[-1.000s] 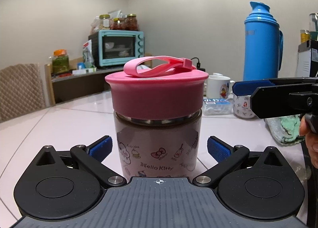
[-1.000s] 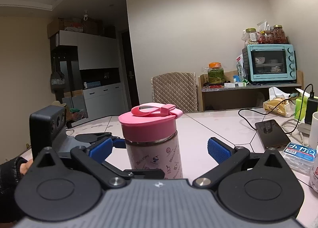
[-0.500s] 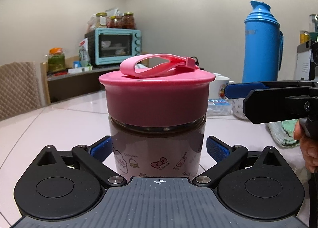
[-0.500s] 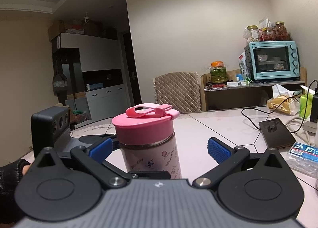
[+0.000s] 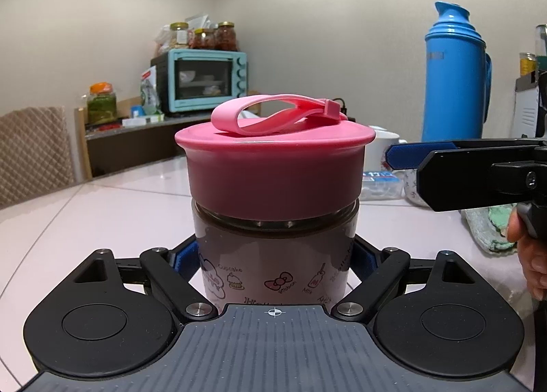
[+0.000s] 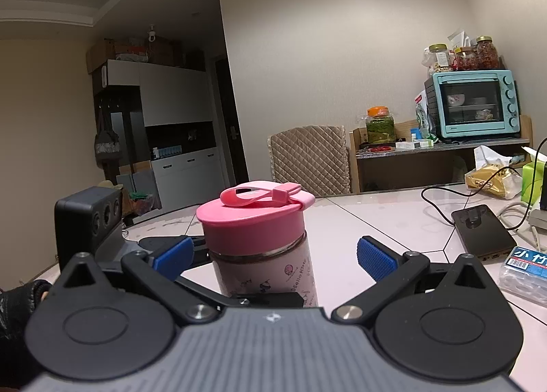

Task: Unscrew bottle cap and pour
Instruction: 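Close the left gripper around the tumbler body below the pink lid, then hold the tumbler with the left gripper while the right gripper closes on the pink lid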

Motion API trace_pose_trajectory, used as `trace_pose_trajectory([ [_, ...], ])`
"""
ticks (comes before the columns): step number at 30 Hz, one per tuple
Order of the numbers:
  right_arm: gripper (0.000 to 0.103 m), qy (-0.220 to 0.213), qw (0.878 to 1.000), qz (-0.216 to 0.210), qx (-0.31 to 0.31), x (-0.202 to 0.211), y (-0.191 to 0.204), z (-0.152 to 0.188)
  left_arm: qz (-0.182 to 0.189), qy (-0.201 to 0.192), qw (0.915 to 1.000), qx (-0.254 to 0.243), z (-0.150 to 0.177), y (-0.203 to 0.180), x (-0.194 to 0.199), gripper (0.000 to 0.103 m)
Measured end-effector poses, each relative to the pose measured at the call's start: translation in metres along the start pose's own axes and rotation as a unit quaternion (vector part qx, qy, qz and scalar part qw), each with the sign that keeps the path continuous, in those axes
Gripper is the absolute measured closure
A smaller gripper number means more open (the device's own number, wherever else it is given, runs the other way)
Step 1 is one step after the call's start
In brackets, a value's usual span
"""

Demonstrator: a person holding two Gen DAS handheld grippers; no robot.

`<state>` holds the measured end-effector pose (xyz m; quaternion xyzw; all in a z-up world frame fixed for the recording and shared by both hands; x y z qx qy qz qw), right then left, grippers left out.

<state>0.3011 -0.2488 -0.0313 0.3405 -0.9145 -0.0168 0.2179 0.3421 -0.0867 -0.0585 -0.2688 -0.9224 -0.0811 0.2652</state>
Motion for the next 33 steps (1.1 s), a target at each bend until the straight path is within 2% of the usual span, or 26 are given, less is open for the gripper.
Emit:
trace_pose_trajectory([
  [11,0.0,-0.008,1.0,-0.003,0.014,0.008,0.015,-0.006,-0.031,-0.013,0.9994,0.004,0.001,0.011,0.029,0.013],
  [22,0.0,-0.012,0.999,-0.035,0.032,-0.003,0.055,-0.009,-0.085,0.0,0.9962,0.021,0.032,0.041,0.079,0.013],
  [33,0.0,-0.001,0.998,-0.039,0.043,-0.018,0.079,-0.011,-0.087,-0.005,0.9957,0.029,0.041,0.053,0.086,0.013],
])
Point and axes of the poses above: each gripper's, at about its wrist camera, not at the fingertips, and x roughly against the way its jaws point, y to its left, z to its underside, the point moved 4 cm from there along -x, roughly the way its jaws point, and after that the axes turned 12 degrees about y, right-handed, at the moved point
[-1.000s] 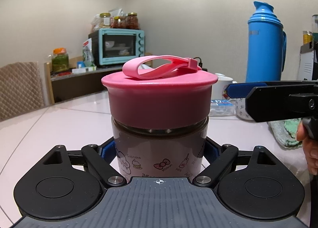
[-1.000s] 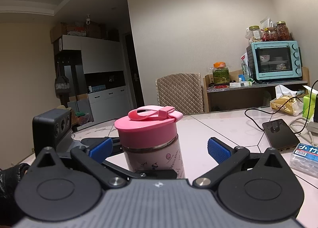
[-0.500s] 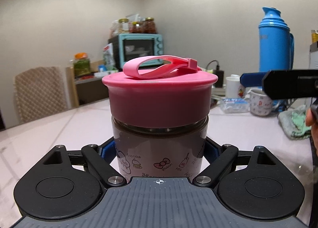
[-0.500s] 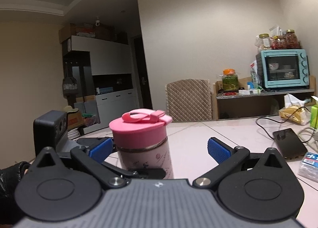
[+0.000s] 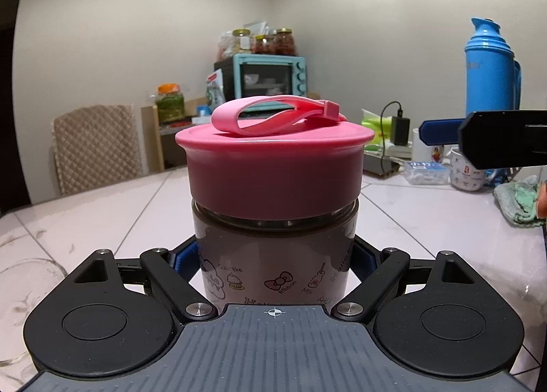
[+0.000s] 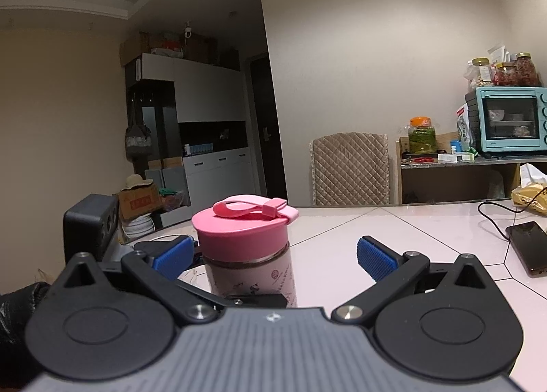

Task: Unscrew bottle cap and pour
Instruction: 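Hold the tumbler with the left gripper while the right gripper closes on the pink lid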

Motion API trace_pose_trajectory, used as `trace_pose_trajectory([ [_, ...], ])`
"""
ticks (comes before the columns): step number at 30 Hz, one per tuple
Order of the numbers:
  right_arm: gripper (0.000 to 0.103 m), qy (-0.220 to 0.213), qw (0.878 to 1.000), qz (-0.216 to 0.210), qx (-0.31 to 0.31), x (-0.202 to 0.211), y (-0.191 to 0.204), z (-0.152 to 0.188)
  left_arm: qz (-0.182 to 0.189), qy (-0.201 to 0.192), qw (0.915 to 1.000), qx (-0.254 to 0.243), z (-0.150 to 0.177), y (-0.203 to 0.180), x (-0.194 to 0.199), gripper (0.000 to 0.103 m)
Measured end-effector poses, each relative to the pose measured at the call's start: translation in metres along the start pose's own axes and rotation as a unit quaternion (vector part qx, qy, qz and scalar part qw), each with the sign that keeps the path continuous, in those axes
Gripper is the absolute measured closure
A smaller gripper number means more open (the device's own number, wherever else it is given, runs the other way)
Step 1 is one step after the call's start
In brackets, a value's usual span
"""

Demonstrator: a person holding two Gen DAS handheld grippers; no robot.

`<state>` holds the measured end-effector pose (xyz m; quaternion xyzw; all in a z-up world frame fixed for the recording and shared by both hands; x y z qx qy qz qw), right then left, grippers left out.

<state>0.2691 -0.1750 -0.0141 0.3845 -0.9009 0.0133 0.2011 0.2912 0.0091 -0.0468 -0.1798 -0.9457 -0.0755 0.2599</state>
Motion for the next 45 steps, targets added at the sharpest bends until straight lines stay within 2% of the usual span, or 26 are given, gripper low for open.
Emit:
trace_pose_trajectory([
  [19,0.0,0.037,0.998,0.01,0.041,-0.043,0.019,-0.011,0.012,0.005,0.9998,0.014,0.005,0.004,-0.006,0.013],
  [26,0.0,0.043,0.998,0.009,0.034,-0.052,0.024,-0.008,0.012,0.005,0.9998,0.015,0.004,-0.001,-0.006,0.013],
  [37,0.0,0.058,0.997,0.037,0.039,-0.066,0.039,-0.014,0.011,0.004,0.9998,0.016,0.008,-0.003,-0.003,0.013],
  [45,0.006,0.066,0.996,0.045,0.034,-0.075,0.043,-0.016,0.011,0.004,0.9998,0.016,0.01,-0.001,-0.002,0.013],
])
Point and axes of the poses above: each gripper's, at about its wrist camera, not at the fingertips, and x roughly against the way its jaws point, y to its left, z to its underside, the point moved 4 cm from there along -x, roughly the way its jaws point, and after that the axes turned 12 degrees about y, right-handed, at the moved point
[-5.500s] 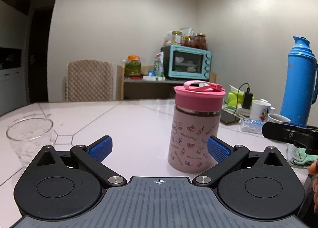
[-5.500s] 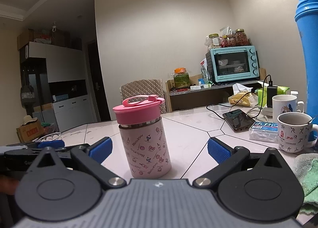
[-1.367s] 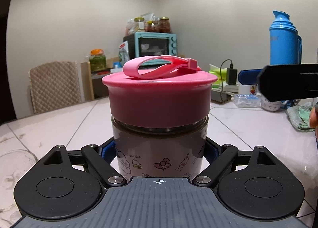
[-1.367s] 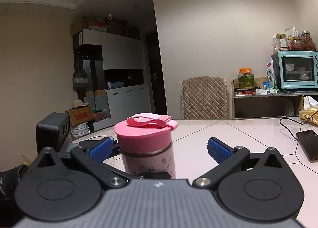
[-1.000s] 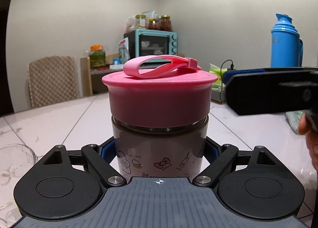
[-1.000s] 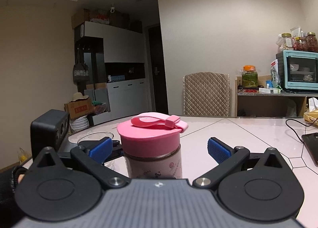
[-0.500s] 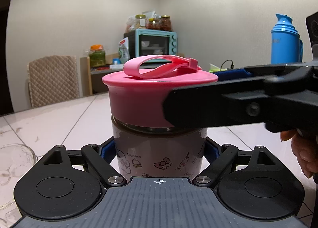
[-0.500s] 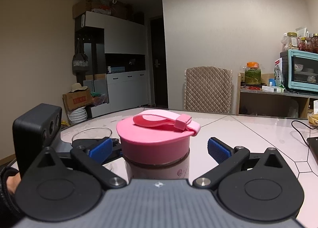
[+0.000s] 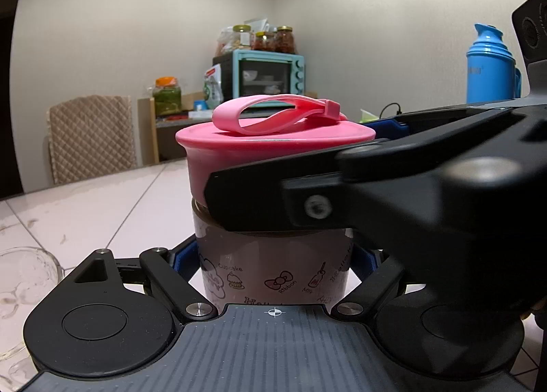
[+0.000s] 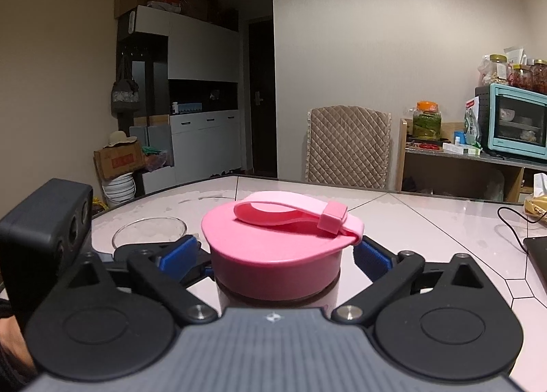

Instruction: Unscrew bottle cap and pour

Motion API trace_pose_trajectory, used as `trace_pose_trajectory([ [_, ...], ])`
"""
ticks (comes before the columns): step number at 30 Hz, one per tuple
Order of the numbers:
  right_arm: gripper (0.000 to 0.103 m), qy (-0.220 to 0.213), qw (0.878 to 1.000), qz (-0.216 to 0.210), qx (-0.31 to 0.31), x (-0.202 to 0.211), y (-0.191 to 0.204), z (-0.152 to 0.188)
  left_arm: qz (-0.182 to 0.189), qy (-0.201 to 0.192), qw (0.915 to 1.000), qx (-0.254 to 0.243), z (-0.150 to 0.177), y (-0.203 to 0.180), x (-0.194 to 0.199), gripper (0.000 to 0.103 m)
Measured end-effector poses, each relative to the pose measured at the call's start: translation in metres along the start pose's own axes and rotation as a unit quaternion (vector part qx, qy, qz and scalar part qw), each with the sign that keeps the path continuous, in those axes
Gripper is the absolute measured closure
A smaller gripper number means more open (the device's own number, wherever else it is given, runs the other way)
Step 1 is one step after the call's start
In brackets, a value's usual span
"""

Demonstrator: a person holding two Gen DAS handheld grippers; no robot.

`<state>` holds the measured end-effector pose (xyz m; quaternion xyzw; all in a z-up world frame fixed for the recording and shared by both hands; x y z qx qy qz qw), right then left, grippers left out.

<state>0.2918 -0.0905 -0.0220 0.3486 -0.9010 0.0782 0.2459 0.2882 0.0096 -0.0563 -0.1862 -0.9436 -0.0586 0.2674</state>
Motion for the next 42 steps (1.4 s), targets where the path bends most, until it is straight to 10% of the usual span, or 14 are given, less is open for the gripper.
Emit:
trace_pose_trajectory([
  [17,0.018,0.006,1.0,-0.007,0.006,-0.007,-0.006,0.001,0.0,0.0,1.0,0.001,0.001,0.002,-0.002,0.013],
  [28,0.018,0.018,0.99,-0.115,0.081,-0.007,-0.034,-0.004,-0.001,-0.001,1.0,0.002,0.002,0.0,-0.002,0.013],
  [42,0.018,0.055,0.945,-0.274,0.167,-0.019,-0.058,-0.03,0.0,-0.001,1.0,0.003,0.003,0.001,-0.003,0.013],
])
Point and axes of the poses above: each gripper's, at about its wrist camera, not at the fingertips, and x roughly against the way its jaws point, y to its left, z to its underside, the point moved 4 cm from there along -x, roughly the way its jaws point, and after that the axes turned 12 degrees about y, right-handed, at the moved point
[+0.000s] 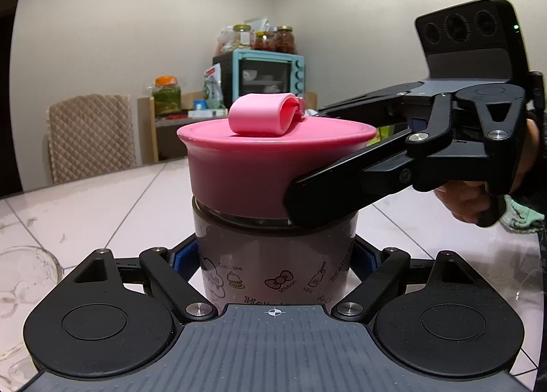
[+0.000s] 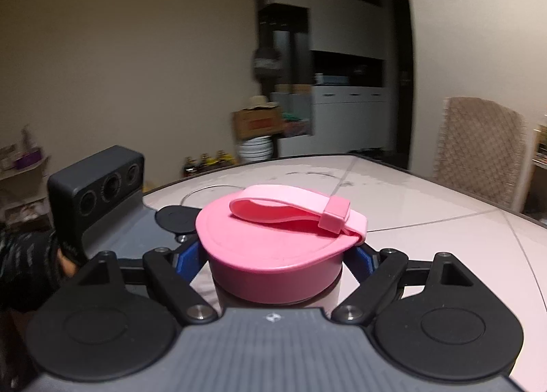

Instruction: Unscrew bottle cap and pour

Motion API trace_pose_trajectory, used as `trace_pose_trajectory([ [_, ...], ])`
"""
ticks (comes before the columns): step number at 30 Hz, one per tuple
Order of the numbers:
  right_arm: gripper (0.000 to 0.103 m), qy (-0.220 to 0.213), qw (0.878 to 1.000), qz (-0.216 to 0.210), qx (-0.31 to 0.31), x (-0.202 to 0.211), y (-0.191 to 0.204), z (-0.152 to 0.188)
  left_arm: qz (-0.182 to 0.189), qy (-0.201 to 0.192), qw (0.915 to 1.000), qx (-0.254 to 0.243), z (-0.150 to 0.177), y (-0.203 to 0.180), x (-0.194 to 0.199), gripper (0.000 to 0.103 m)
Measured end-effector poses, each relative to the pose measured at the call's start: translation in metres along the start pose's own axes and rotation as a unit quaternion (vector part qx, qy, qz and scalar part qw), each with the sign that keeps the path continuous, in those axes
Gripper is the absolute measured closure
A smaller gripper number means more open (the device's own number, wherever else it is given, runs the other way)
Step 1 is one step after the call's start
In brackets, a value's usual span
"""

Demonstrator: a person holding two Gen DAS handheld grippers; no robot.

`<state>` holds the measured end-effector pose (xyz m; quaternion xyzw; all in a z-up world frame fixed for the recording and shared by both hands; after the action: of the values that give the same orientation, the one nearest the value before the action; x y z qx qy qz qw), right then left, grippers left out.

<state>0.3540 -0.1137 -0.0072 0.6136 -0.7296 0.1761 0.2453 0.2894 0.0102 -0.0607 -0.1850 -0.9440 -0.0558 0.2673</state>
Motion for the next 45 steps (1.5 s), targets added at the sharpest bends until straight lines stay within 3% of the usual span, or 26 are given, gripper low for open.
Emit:
trace_pose_trajectory([
  [6,0.018,0.0,0.999,-0.044,0.012,0.006,-0.007,0.002,0.001,0.0,1.0,0.0,0.0,0.001,0.0,0.013],
  [14,0.015,0.005,1.0,-0.028,0.013,0.012,0.0,-0.001,0.0,0.0,1.0,-0.002,0.001,0.002,0.0,0.013],
  [16,0.006,0.002,1.0,-0.001,0.01,0.014,0.004,0.0,0.0,0.0,1.0,-0.002,0.001,0.002,0.0,0.013],
  [19,0.005,-0.009,1.0,0.009,0.006,0.019,0.009,0.002,-0.001,0.0,1.0,-0.003,0.001,0.002,0.001,0.013],
  [24,0.004,-0.016,0.996,0.076,-0.031,0.026,0.024,0.006,0.0,0.0,1.0,-0.003,0.002,0.002,0.0,0.013],
  [29,0.002,-0.054,0.98,0.167,-0.092,0.038,0.042,0.013,0.0,0.0,1.0,-0.003,0.002,0.002,0.0,0.013],
  [36,0.001,-0.08,0.958,0.228,-0.151,0.037,0.055,0.018,0.0,0.0,1.0,-0.003,0.002,0.002,0.001,0.013],
  [45,0.001,-0.075,0.944,0.279,-0.16,0.005,0.05,0.012,0.0,0.0,1.0,-0.003,0.001,0.002,0.001,0.013],
])
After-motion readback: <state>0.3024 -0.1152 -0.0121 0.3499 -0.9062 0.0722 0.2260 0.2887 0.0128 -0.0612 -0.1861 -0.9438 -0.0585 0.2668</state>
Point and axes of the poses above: each gripper's, at about its wrist camera, not at the fingertips, and x roughly against the way its jaws point, y to its left, z to its underside, the point moved 4 cm from there along -x, roughly the way its jaws point, and after that the axes turned 12 degrees about y, right-handed, at the moved point
